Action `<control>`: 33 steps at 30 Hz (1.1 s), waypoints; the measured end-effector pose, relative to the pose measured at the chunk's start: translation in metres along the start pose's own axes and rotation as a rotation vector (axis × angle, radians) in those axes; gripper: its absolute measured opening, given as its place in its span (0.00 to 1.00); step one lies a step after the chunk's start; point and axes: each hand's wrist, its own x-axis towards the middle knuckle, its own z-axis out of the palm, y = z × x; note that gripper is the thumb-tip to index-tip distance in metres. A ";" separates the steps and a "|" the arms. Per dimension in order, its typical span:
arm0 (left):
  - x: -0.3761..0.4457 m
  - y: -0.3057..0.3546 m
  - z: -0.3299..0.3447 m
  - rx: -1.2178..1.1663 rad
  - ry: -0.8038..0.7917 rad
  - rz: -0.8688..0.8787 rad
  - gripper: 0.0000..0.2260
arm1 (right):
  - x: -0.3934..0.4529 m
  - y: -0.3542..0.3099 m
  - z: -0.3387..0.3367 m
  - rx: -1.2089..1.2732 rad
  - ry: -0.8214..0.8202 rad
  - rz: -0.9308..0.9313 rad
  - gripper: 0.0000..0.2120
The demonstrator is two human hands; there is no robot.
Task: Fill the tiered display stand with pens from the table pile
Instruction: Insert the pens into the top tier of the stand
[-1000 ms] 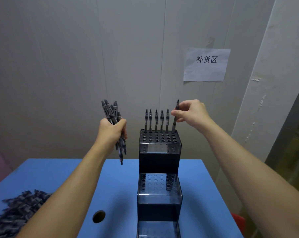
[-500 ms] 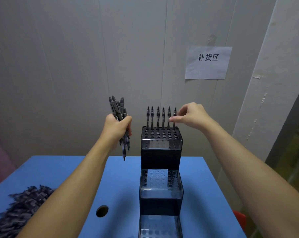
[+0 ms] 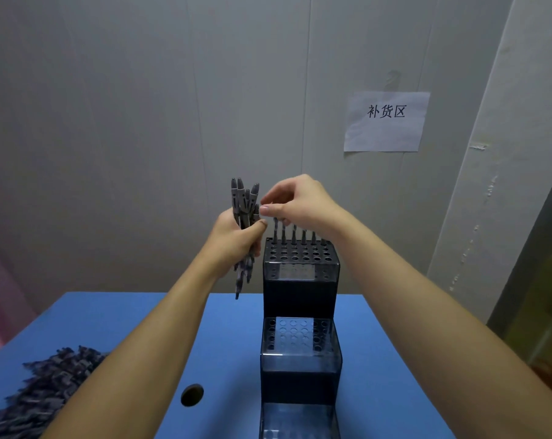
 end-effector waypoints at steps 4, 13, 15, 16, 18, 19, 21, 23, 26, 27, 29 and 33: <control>-0.003 0.003 -0.008 -0.017 -0.093 0.033 0.07 | 0.000 0.006 0.007 0.064 -0.064 0.066 0.08; -0.001 0.002 -0.010 -0.053 -0.171 0.056 0.04 | 0.001 0.002 0.011 0.154 0.019 0.053 0.06; -0.001 0.000 -0.012 -0.078 -0.170 0.058 0.07 | 0.002 0.005 0.011 0.218 0.040 0.066 0.06; -0.001 0.000 -0.012 -0.087 -0.170 0.056 0.08 | 0.002 0.007 0.011 0.257 0.050 0.074 0.07; 0.000 -0.002 -0.014 -0.099 -0.174 0.047 0.08 | 0.001 0.011 0.010 0.311 0.065 0.086 0.08; 0.000 -0.002 -0.015 -0.107 -0.179 0.039 0.08 | 0.001 0.012 0.010 0.327 0.073 0.090 0.09; 0.002 -0.003 -0.016 -0.128 -0.187 0.025 0.07 | 0.000 0.013 0.011 0.361 0.101 0.092 0.09; 0.002 -0.004 -0.015 -0.149 -0.191 0.009 0.08 | 0.000 0.014 0.011 0.400 0.146 0.095 0.09; 0.002 -0.008 -0.015 -0.185 -0.189 -0.023 0.07 | 0.001 0.016 0.008 0.407 0.169 0.095 0.09; 0.003 -0.009 -0.015 -0.195 -0.191 -0.031 0.07 | 0.001 0.017 0.008 0.402 0.171 0.095 0.09; 0.004 -0.010 -0.014 -0.219 -0.193 -0.048 0.07 | 0.001 0.018 0.010 0.405 0.191 0.101 0.10; 0.007 -0.009 -0.014 -0.238 -0.200 -0.059 0.08 | 0.003 0.021 0.012 0.442 0.244 0.110 0.10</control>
